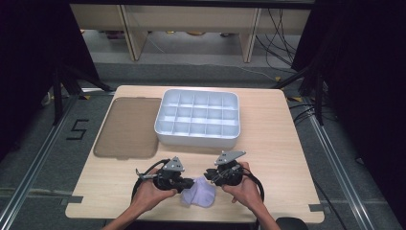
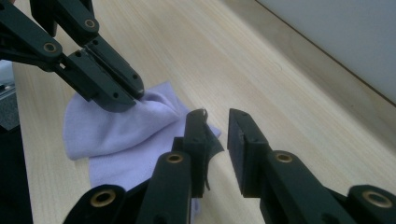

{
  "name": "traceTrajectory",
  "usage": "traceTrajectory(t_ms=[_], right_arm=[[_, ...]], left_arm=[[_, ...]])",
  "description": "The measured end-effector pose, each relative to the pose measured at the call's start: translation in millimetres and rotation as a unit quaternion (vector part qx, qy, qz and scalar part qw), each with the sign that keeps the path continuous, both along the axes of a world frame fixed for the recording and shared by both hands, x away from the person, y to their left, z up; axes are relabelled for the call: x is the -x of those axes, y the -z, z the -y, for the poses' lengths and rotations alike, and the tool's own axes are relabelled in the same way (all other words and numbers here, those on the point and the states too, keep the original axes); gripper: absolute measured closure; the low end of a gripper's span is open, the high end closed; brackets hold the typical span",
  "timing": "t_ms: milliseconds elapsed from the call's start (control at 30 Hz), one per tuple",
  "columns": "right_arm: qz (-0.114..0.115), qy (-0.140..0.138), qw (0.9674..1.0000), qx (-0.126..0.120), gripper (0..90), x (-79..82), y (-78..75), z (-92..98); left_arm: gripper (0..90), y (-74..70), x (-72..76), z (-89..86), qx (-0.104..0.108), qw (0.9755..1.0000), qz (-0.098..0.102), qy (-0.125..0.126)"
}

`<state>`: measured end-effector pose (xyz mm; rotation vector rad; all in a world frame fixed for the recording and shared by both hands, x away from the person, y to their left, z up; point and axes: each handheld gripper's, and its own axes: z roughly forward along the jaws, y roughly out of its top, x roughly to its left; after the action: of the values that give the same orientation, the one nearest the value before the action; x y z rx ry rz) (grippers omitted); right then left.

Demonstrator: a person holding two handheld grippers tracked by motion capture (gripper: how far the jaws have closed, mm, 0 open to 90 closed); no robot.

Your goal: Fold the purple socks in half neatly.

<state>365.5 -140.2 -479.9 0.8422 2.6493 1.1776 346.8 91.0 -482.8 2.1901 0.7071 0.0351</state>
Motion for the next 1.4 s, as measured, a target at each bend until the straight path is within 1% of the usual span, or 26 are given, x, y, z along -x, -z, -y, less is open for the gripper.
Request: traceTrajectory(t_ms=[67, 100, 133, 167, 200, 233, 267, 300, 367, 400, 433, 500, 533, 567, 667, 700, 767, 800, 833, 933, 1000, 1133, 1167, 1300, 1333, 1400], right_arm=[[-0.002, 0.005, 1.0000, -0.003, 78.1, 0.8, 1.6, -0.5], [-0.008, 0.007, 0.9999, 0.005, 78.2, 2.0, 0.0, 0.5], [-0.004, 0.009, 1.0000, -0.002, 78.2, 2.5, 1.7, -0.3], [-0.007, 0.006, 0.9999, 0.008, 78.2, 2.7, 0.8, 0.7], [-0.009, 0.005, 0.9999, 0.009, 78.2, 3.0, 0.7, 1.0], [-0.011, 0.005, 0.9999, 0.011, 78.2, 3.3, 0.4, 1.4], [-0.007, 0.004, 0.9999, 0.012, 78.2, 2.9, 0.9, 1.6], [-0.004, 0.002, 0.9999, 0.010, 78.2, 2.7, 1.4, 1.7], [-0.002, 0.005, 1.0000, 0.006, 78.2, 2.9, 1.7, 2.2], [-0.007, 0.004, 0.9999, 0.009, 78.2, 3.2, 0.4, 3.2], [-0.006, 0.008, 0.9999, 0.001, 78.2, 3.4, 1.8, 2.6], [-0.005, 0.010, 0.9999, 0.002, 78.2, 3.5, 2.2, 3.1], [-0.005, 0.007, 0.9999, 0.010, 78.1, 3.3, 0.6, 4.6], [-0.015, 0.008, 0.9998, 0.006, 78.2, 4.2, 0.0, 4.6], [-0.010, 0.002, 0.9999, 0.007, 78.1, 4.3, 0.0, 5.7], [-0.011, 0.003, 0.9999, 0.007, 78.1, 5.0, 0.0, 5.6], [-0.013, 0.004, 0.9999, -0.002, 78.2, 6.8, 1.1, 5.0], [-0.020, -0.002, 0.9998, 0.005, 78.3, 8.1, -0.9, 5.9], [-0.015, -0.005, 0.9999, 0.006, 78.3, 8.6, 0.3, 5.5], [-0.022, -0.013, 0.9996, 0.012, 78.5, 13.4, 1.2, 4.6], [-0.030, -0.012, 0.9994, 0.013, 78.5, 16.1, 1.6, 3.9], [-0.029, -0.015, 0.9994, 0.013, 78.6, 17.6, 0.8, 5.9], [-0.024, -0.017, 0.9995, 0.008, 78.6, 17.4, 1.0, 6.6], [-0.025, -0.010, 0.9996, -0.001, 78.6, 19.6, -4.1, 8.1], [-0.020, -0.017, 0.9996, -0.003, 78.7, 19.3, -5.0, 7.6], [-0.018, -0.008, 0.9998, -0.007, 79.5, 22.6, -8.9, 6.3]], left_arm=[[84.8, 0.4, -1.1, 0.6, -0.004, 1.0000, 0.005, 0.006], [84.8, 1.1, -0.6, 2.0, -0.001, 1.0000, 0.003, 0.003], [84.8, 1.7, -1.9, 2.1, -0.005, 0.9999, 0.005, 0.009], [84.6, 2.4, -1.6, 3.1, -0.002, 1.0000, 0.004, 0.004], [84.4, 3.1, -2.1, 3.8, -0.003, 1.0000, 0.005, 0.002], [83.7, 4.1, -2.3, 4.7, -0.002, 1.0000, -0.003, 0.001], [83.1, 4.9, -2.3, 6.1, 0.003, 1.0000, -0.003, 0.001], [82.8, 5.3, -3.0, 5.9, -0.003, 1.0000, 0.000, 0.004], [81.5, 6.0, -3.2, 6.7, 0.004, 1.0000, -0.002, 0.008], [80.4, 6.0, -3.4, 6.5, 0.009, 0.9999, -0.005, 0.004], [78.0, 5.9, -2.9, 6.8, 0.019, 0.9998, -0.010, 0.001], [73.2, 4.4, -4.0, 5.1, 0.026, 0.9996, -0.011, 0.002], [70.3, 3.2, -3.7, 4.7, 0.034, 0.9993, -0.015, -0.003], [68.8, 2.6, -4.4, 3.9, 0.036, 0.9993, -0.013, 0.001], [65.0, -1.3, -3.9, 2.1, 0.051, 0.9986, -0.012, 0.003], [63.7, -2.9, -3.2, 1.6, 0.056, 0.9984, -0.013, -0.003], [63.3, -5.9, -3.2, -0.2, 0.062, 0.9981, -0.008, -0.003], [63.2, -7.1, -2.7, -0.6, 0.065, 0.9978, -0.012, -0.008], [63.0, -8.7, -3.0, -1.7, 0.069, 0.9976, -0.005, -0.005], [62.0, -11.9, -3.3, -4.9, 0.080, 0.9967, -0.008, -0.012], [62.9, -13.3, -3.2, -7.8, 0.075, 0.9971, -0.003, -0.011], [67.1, -11.7, -2.2, -17.5, 0.072, 0.9973, -0.003, -0.011], [69.0, -10.9, -2.2, -19.8, 0.066, 0.9978, -0.001, -0.009], [76.0, -3.5, 3.9, -26.0, 0.050, 0.9987, -0.007, -0.002], [77.7, -1.4, 5.2, -27.2, 0.044, 0.9990, -0.007, 0.002], [80.6, 2.9, 7.8, -28.5, 0.035, 0.9993, -0.009, 0.009]])
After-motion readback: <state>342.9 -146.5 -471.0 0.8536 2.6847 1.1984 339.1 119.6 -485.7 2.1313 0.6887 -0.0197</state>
